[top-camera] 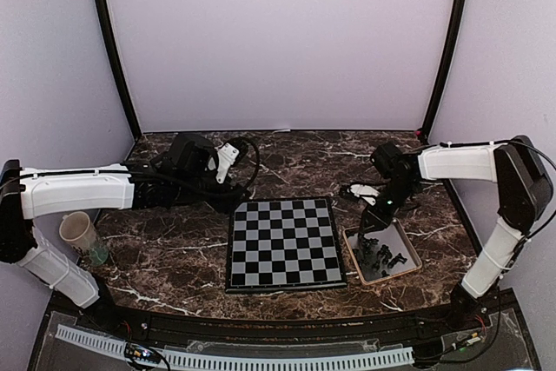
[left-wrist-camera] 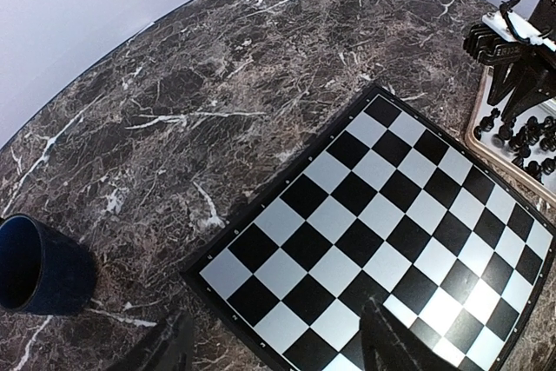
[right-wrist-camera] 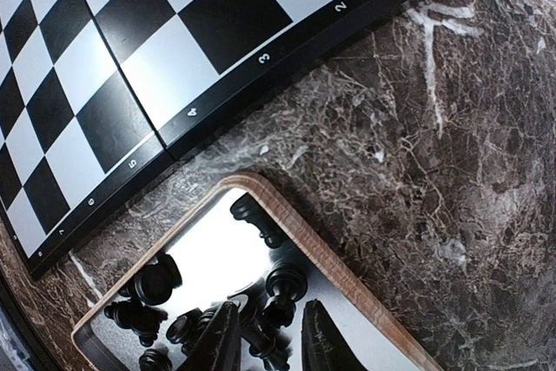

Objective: Set up the chess pieces on the board
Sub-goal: Pick up the rook from the storage box, then place the rook at a8.

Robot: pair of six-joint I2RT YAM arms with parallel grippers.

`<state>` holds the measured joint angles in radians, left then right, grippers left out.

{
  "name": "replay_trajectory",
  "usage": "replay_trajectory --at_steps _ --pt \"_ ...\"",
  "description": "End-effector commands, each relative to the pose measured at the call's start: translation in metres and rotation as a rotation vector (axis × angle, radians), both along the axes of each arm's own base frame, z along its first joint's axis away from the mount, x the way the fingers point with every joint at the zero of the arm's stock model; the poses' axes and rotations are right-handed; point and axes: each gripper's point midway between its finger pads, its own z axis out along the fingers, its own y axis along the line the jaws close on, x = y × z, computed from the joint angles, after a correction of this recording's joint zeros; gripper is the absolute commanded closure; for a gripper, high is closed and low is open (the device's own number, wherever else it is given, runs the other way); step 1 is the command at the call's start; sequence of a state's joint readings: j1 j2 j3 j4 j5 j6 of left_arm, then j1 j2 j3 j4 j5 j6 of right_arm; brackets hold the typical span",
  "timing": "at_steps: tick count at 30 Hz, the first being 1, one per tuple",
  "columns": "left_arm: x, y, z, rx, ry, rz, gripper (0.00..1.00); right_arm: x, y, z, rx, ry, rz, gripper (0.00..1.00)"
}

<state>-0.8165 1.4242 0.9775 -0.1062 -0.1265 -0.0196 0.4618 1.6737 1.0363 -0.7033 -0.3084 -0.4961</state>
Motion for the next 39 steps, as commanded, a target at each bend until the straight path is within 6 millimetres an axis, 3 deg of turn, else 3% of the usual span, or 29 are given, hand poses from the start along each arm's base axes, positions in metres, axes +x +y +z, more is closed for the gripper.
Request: replay_trajectory --at_steps 1,8,15,23,28,31,39 --pt "-0.007 -0.001 -0.005 -0.025 0.025 -0.009 0.32 0.007 0.006 0.001 -0.011 -0.017 0.000 0.74" --pt "-0.007 -0.002 -0.007 -0.030 0.032 -0.012 0.33 0.010 0.004 -0.006 -0.038 -0.011 -0.012 0.81" --pt "-0.008 -0.003 -0.008 -0.029 0.037 -0.016 0.33 0.006 0.008 0.000 -0.007 0.011 -0.013 0.95" --pt "-0.012 -0.006 -0.014 -0.024 0.058 -0.047 0.33 -0.004 0.017 0.028 0.105 0.045 0.009 0.97" --pt "-0.017 -0.006 -0.022 -0.019 0.082 -0.060 0.33 -0.005 0.021 0.057 0.158 -0.037 0.039 0.97" --pt "-0.019 -0.004 -0.027 -0.011 0.090 -0.059 0.33 -0.019 0.029 0.067 0.168 -0.100 0.129 0.97" --pt "-0.018 0.000 -0.035 -0.005 0.099 -0.033 0.34 -0.073 0.061 0.054 0.096 -0.181 0.427 0.96"
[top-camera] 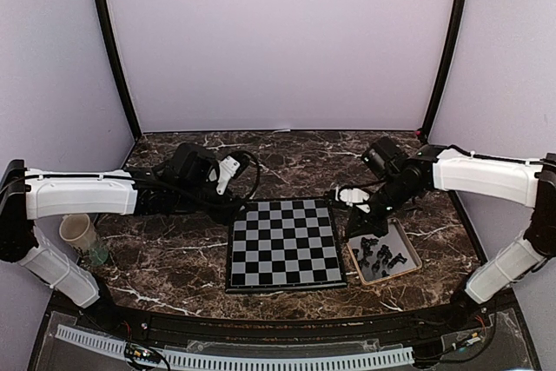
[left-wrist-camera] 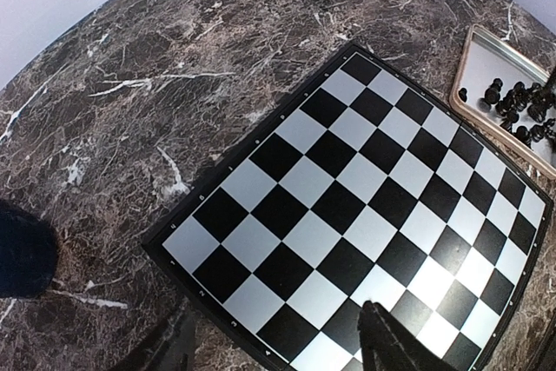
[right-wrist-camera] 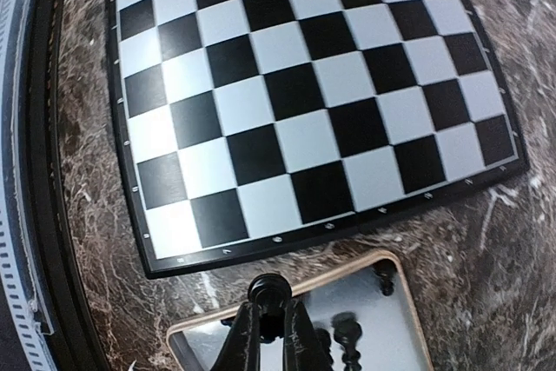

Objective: Set up the chess pieces on the board
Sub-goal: Place the rook at a8.

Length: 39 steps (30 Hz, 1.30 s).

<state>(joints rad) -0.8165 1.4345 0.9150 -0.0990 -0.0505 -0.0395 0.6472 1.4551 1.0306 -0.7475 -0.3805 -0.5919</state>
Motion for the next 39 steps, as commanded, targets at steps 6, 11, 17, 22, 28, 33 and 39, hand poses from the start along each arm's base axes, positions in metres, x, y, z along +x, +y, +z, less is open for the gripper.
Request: replay_trajectory --at_steps 6,11,17,22,28,33,39 --pt "0.000 0.002 -0.004 -0.021 0.014 0.033 0.34 -0.056 0.028 -0.027 -0.115 -0.101 0.290 0.96" --pt "0.000 0.002 -0.003 -0.020 0.007 0.036 0.34 -0.068 0.033 -0.039 -0.150 -0.112 0.342 0.95" --pt "0.000 0.004 -0.003 -0.019 0.009 0.042 0.34 -0.069 0.035 -0.049 -0.163 -0.113 0.344 0.95" --pt "-0.001 0.005 -0.004 -0.017 0.010 0.044 0.34 -0.070 0.035 -0.055 -0.169 -0.108 0.350 0.94" --pt "-0.001 0.005 -0.005 -0.018 0.012 0.046 0.34 -0.076 0.038 -0.059 -0.161 -0.090 0.364 0.93" --pt "-0.001 0.005 -0.005 -0.020 0.015 0.048 0.34 -0.078 0.040 -0.062 -0.162 -0.088 0.368 0.89" --pt "-0.001 0.006 -0.007 -0.017 0.017 0.047 0.34 -0.080 0.035 -0.065 -0.175 -0.088 0.374 0.82"
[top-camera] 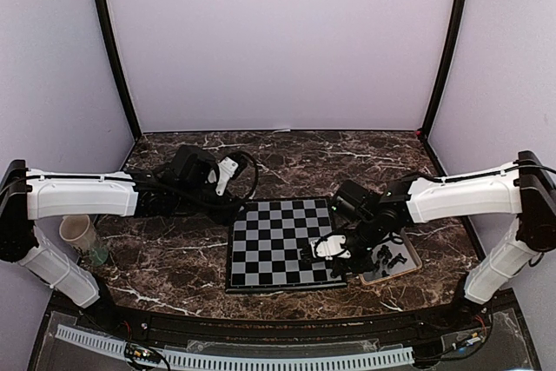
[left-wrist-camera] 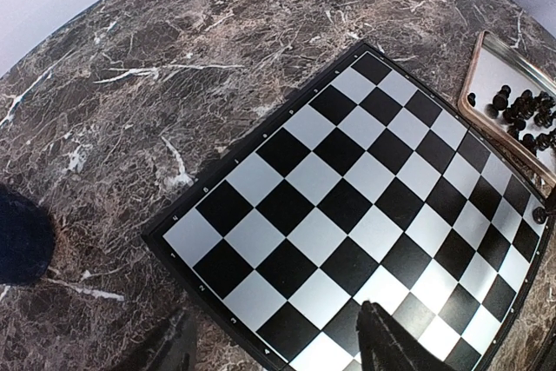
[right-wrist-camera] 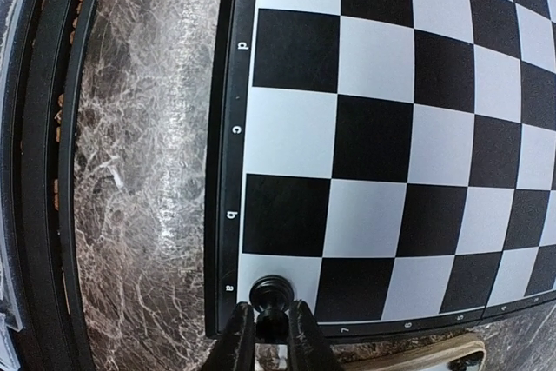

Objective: Set up the chess pieces on the board
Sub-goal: Place the rook at a8, then pick up the queen from the storage box.

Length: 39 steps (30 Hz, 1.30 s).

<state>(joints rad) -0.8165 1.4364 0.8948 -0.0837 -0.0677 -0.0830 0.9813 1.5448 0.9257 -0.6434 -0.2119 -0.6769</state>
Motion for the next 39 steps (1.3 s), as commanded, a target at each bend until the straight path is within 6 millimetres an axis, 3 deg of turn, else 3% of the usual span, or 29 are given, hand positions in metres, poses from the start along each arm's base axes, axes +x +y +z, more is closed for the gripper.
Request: replay_trajectory --at_steps 1,6,10,15,19,21,28,31,39 --pt "-0.002 0.001 0.000 -0.006 -0.001 0.004 0.34 -0.005 0.000 -0.003 -0.001 0.001 0.017 0.80" --pt "-0.002 0.000 -0.002 -0.005 0.005 0.001 0.34 -0.005 0.004 0.009 0.026 0.007 0.007 0.69" --pt "-0.002 -0.005 0.000 -0.013 0.011 -0.014 0.34 -0.002 0.003 0.032 0.067 0.054 -0.017 0.63" --pt "0.000 -0.012 0.000 -0.009 0.016 -0.041 0.34 0.028 -0.018 0.058 0.141 0.089 -0.167 0.62" --pt "0.001 -0.023 -0.003 0.007 0.045 -0.081 0.36 0.069 -0.061 0.051 0.114 0.024 -0.379 0.64" --pt "0.002 -0.028 -0.003 -0.002 0.048 -0.097 0.36 0.076 -0.079 0.052 0.111 0.042 -0.451 0.64" --pt "0.002 -0.037 -0.004 -0.018 0.056 -0.129 0.34 0.055 -0.106 0.035 0.027 0.117 -0.484 0.56" --pt "0.001 -0.037 -0.003 -0.017 0.066 -0.133 0.28 0.058 -0.115 0.024 -0.028 0.104 -0.514 0.54" --pt "-0.001 -0.037 -0.004 -0.013 0.070 -0.139 0.28 0.061 -0.126 0.002 -0.115 0.102 -0.554 0.56"
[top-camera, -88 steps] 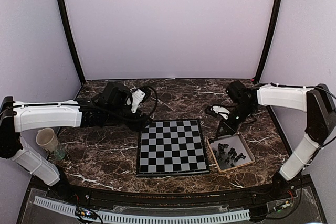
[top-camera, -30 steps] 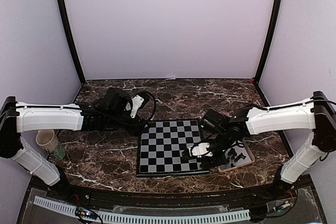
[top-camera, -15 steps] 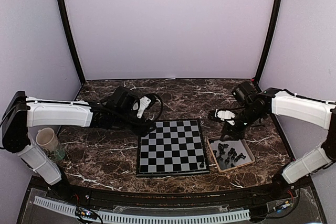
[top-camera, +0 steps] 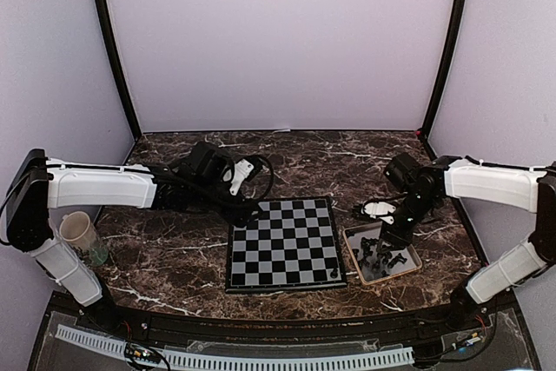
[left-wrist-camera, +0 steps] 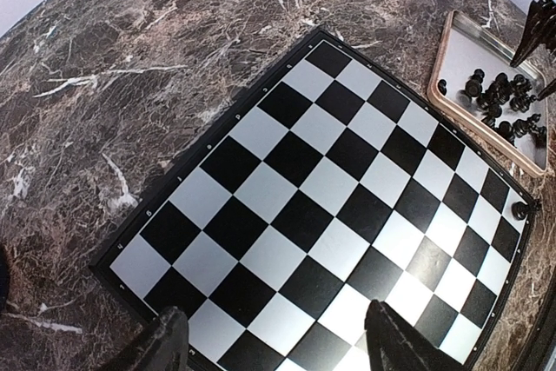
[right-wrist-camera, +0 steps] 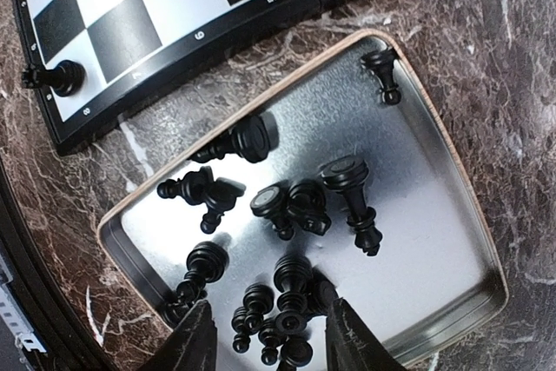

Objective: Set up the chess pieces on the board
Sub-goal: Pick up the queen from the storage box.

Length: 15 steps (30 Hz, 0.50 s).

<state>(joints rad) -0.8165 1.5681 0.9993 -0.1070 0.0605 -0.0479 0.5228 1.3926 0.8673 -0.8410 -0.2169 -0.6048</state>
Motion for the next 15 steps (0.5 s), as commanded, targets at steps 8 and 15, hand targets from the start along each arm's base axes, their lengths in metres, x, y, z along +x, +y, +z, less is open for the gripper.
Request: replay_trajectory --at_steps 8,15 --pt "-0.001 -0.005 0.008 -0.012 -0.009 -0.025 0.29 0.001 -0.016 -0.025 -0.105 0.020 -0.042 0.76" --pt "-0.002 -0.005 0.006 -0.009 -0.007 -0.028 0.29 0.004 -0.008 -0.016 -0.066 0.009 -0.039 0.94"
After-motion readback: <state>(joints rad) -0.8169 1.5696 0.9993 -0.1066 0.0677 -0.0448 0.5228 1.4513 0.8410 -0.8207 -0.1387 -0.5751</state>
